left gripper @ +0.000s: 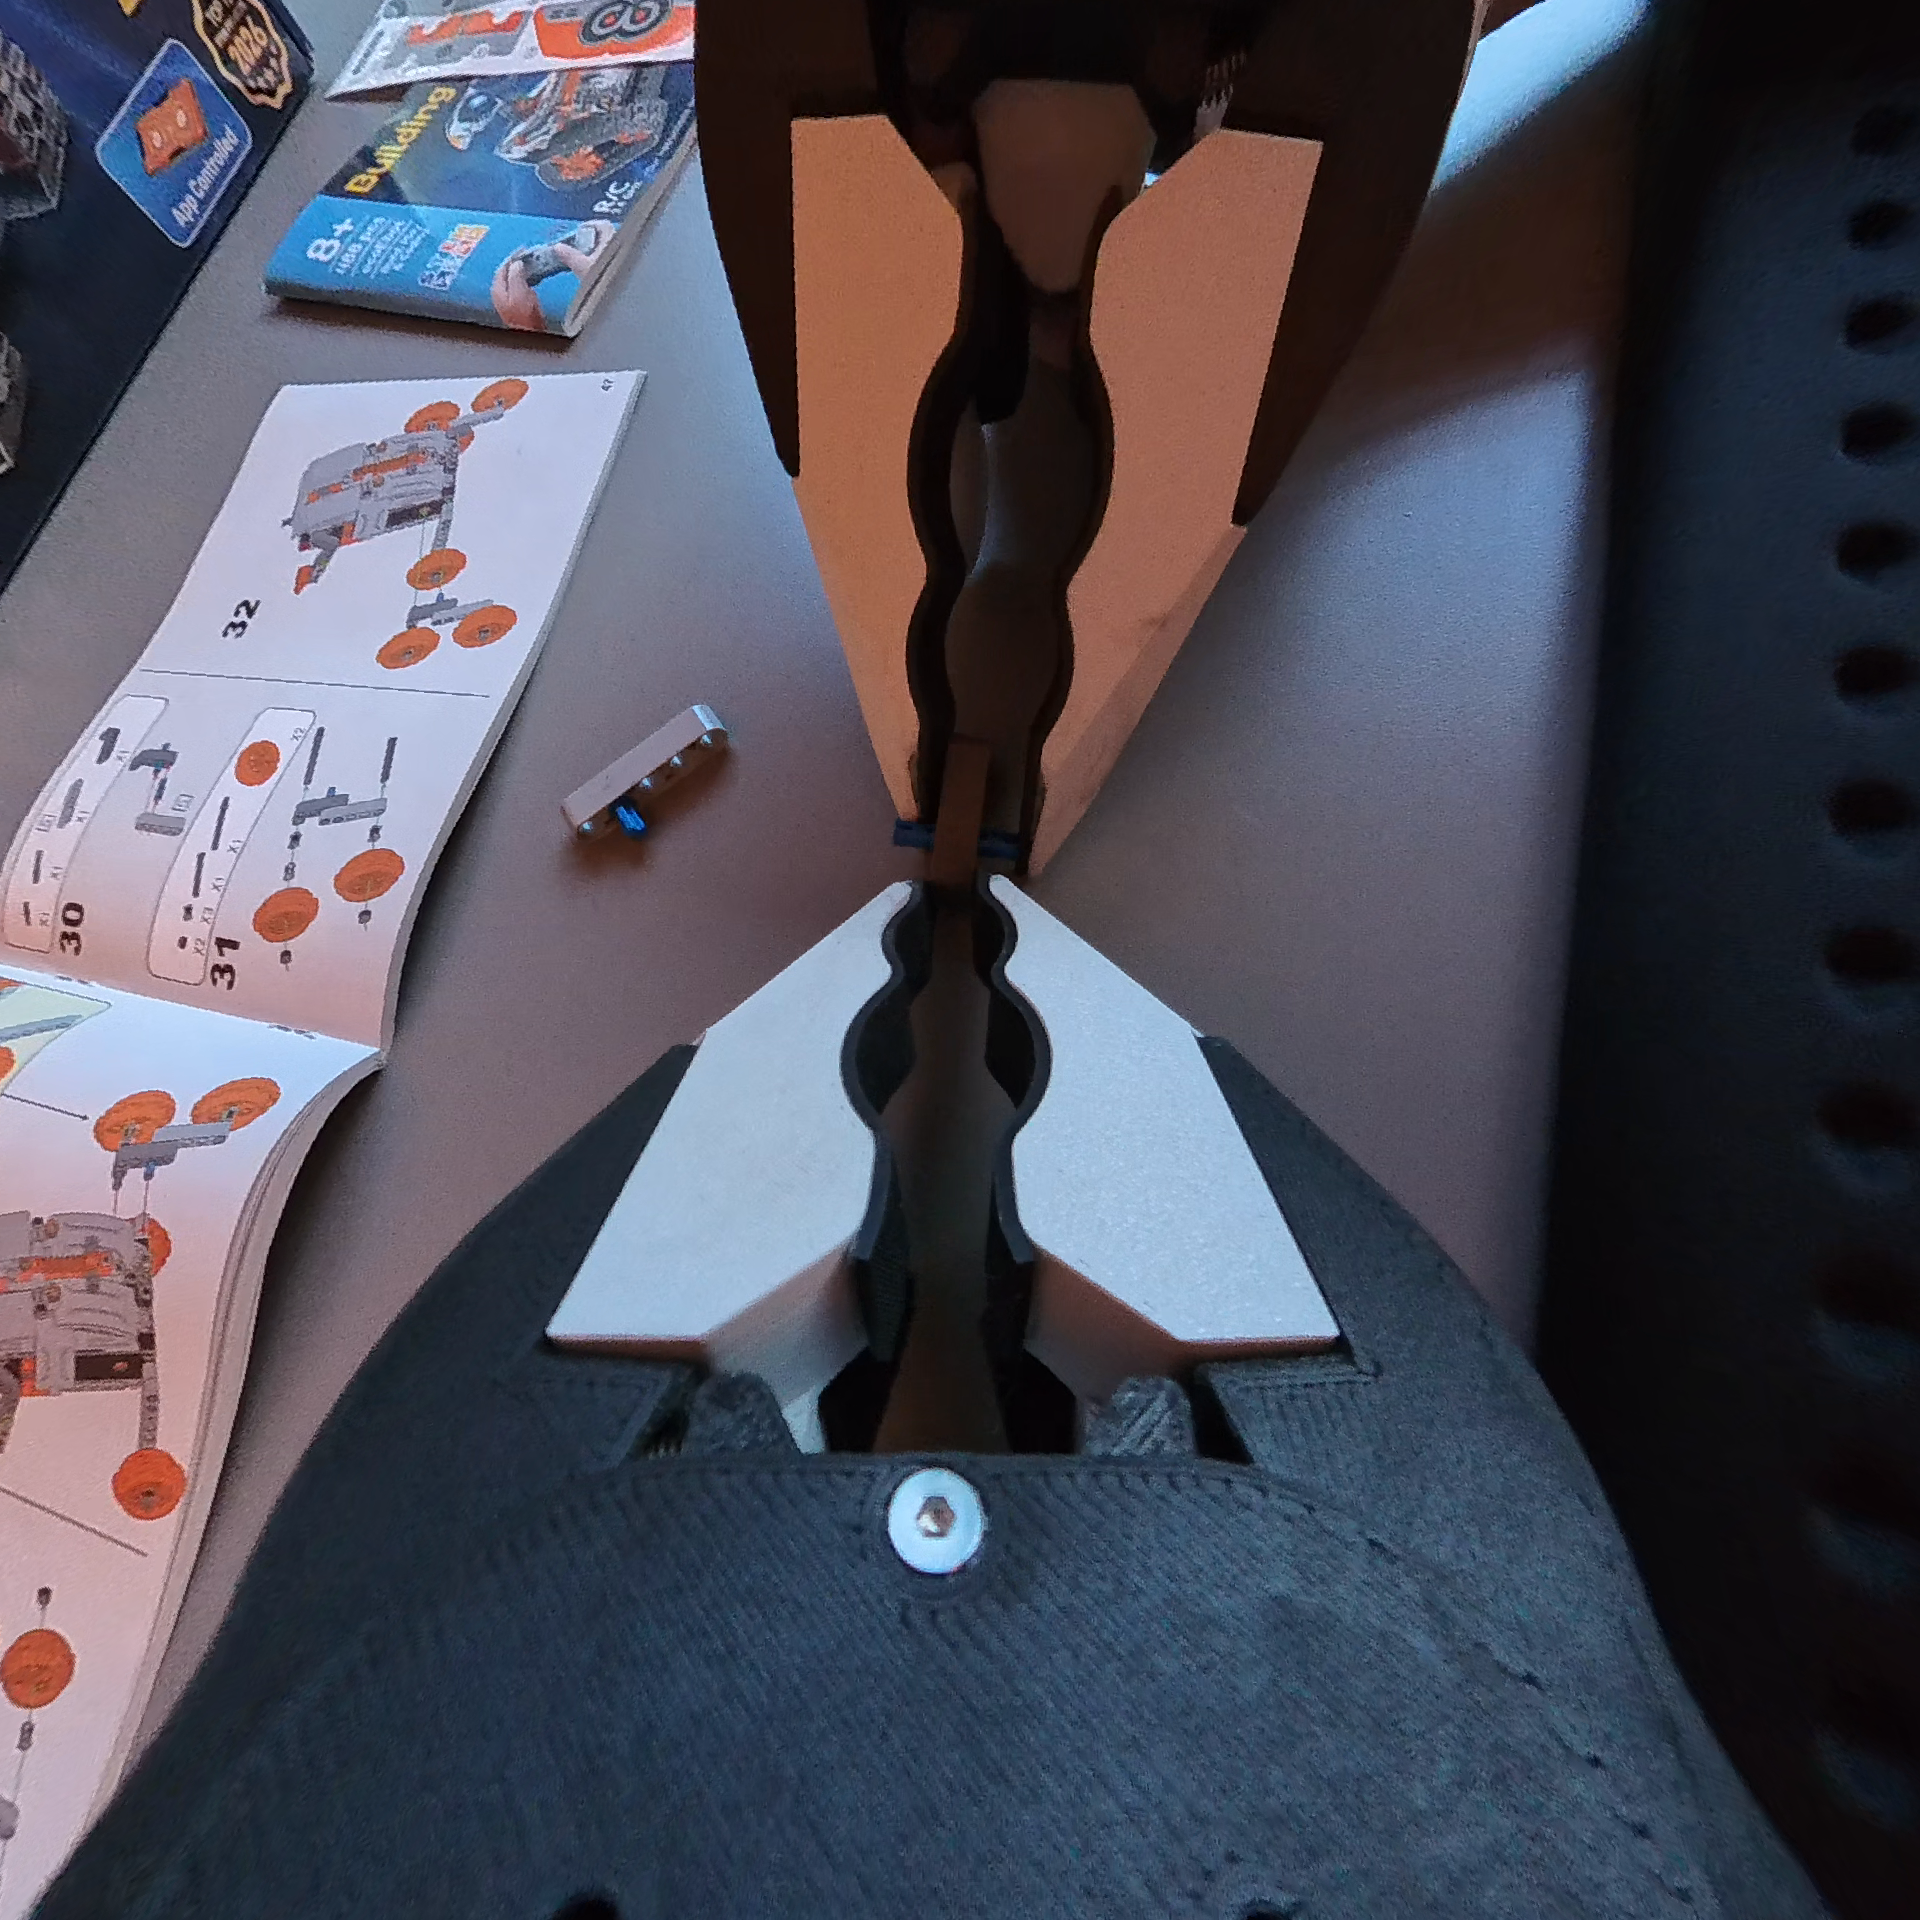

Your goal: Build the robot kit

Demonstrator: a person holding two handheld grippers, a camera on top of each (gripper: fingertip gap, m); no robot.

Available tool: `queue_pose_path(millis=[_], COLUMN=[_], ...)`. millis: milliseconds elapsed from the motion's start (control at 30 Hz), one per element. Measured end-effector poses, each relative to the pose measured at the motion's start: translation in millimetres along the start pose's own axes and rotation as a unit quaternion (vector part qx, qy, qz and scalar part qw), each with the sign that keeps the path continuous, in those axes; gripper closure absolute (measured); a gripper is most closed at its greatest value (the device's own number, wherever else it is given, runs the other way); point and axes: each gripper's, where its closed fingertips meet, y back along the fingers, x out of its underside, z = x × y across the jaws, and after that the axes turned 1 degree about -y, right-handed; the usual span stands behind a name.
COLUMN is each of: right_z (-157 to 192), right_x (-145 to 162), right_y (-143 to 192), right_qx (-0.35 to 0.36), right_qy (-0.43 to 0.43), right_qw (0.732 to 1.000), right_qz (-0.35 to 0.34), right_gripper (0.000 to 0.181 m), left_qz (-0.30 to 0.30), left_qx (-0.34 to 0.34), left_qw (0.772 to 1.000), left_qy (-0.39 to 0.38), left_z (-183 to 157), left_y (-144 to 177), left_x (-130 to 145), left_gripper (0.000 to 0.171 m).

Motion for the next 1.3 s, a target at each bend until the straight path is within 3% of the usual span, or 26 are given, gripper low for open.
queue_pose_path(millis=[433,600,767,933,1033,1067,1167,1267,1300], right_z=[0,-1,-8,-3,-2,-2,3,4,5], right_x=[0,-1,2,-3,-11,-16,-24,-19,-21], right_y=[1,1,8,14,19,21,23,19,19], right_qx=[-0.012,-0.011,0.042,0.052,0.082,0.093,0.111,0.106,0.110], right_qy=[-0.002,-0.010,0.080,0.154,0.227,0.257,0.316,0.325,0.335], right_qw=[1.000,1.000,0.996,0.987,0.970,0.962,0.942,0.939,0.935], right_qz=[-0.004,-0.004,0.009,0.001,-0.010,-0.018,-0.034,-0.018,-0.023], right_gripper=[0.173,0.173,0.171,0.175,0.175,0.175,0.175,0.175,0.175], left_qz=[-0.001,-0.002,-0.046,-0.056,-0.089,-0.110,-0.176,-0.145,-0.128], left_qx=[0.004,0.025,0.036,0.044,0.121,0.151,0.226,0.277,0.268], left_qw=[1.000,0.999,0.996,0.995,0.970,0.954,0.904,0.898,0.905], left_qy=[-0.001,0.031,0.065,0.064,0.190,0.234,0.318,0.309,0.305], left_z=[-3,-2,2,0,2,5,10,-7,-9], left_y=[-1,0,11,13,22,27,41,37,31], left_x=[-1,0,-9,-11,-17,-22,-37,-35,-32], left_gripper=[0.167,0.166,0.166,0.160,0.135,0.136,0.148,0.156,0.168])
